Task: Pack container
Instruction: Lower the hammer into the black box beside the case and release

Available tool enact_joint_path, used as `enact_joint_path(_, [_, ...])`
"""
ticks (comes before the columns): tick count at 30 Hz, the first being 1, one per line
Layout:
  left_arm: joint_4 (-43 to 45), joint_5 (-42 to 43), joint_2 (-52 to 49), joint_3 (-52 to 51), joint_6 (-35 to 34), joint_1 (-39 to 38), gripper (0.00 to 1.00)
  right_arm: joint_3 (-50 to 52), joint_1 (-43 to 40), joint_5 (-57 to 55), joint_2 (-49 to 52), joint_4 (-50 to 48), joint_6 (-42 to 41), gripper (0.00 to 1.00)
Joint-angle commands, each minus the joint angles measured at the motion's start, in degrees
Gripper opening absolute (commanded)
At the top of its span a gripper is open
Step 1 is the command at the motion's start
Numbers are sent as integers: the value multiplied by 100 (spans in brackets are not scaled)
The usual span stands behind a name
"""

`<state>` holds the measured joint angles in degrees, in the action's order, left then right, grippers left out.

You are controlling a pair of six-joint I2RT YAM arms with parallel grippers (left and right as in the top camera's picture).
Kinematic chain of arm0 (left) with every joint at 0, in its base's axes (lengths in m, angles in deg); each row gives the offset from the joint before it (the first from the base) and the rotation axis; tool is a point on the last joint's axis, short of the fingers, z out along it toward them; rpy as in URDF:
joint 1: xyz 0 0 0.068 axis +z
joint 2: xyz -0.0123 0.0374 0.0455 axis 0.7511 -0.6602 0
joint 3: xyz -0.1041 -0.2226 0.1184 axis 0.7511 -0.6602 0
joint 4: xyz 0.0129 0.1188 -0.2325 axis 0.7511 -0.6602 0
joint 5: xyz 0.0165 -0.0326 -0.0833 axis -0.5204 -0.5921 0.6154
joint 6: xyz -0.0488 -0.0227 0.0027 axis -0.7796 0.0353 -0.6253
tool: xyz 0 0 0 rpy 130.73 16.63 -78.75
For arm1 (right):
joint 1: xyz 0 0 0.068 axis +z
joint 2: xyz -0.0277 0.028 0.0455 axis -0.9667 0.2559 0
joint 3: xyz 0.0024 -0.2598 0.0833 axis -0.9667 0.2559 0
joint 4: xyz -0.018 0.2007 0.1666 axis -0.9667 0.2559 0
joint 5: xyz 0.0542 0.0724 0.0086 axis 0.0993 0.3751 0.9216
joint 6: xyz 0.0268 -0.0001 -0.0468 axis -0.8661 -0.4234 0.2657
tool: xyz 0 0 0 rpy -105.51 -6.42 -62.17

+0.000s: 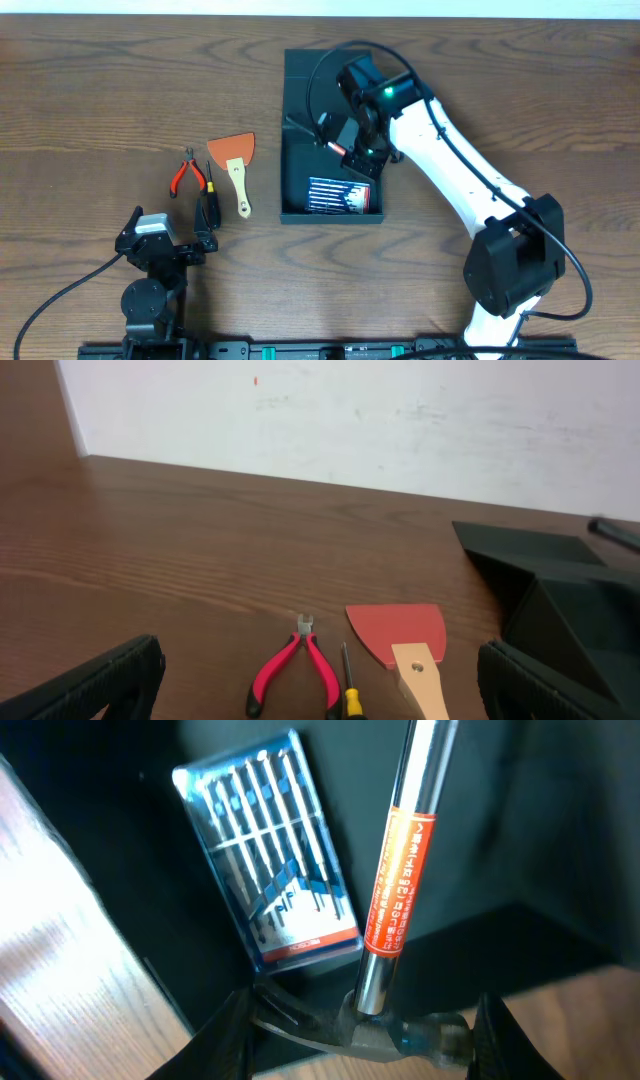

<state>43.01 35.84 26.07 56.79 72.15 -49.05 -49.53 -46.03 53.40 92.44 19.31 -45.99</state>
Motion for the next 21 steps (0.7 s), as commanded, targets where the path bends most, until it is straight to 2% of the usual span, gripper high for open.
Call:
enact_joint_path(1, [-98, -24, 35, -175, 74, 31, 99, 289, -2, 26, -79, -127, 280, 16])
enact_joint_path(9, [-98, -24, 35, -173, 74, 31, 99, 675, -79, 28, -79, -439, 654, 15])
enact_joint_path(21, [-98, -24, 35, -173, 76, 31, 99, 680, -216, 28, -79, -693, 938, 13])
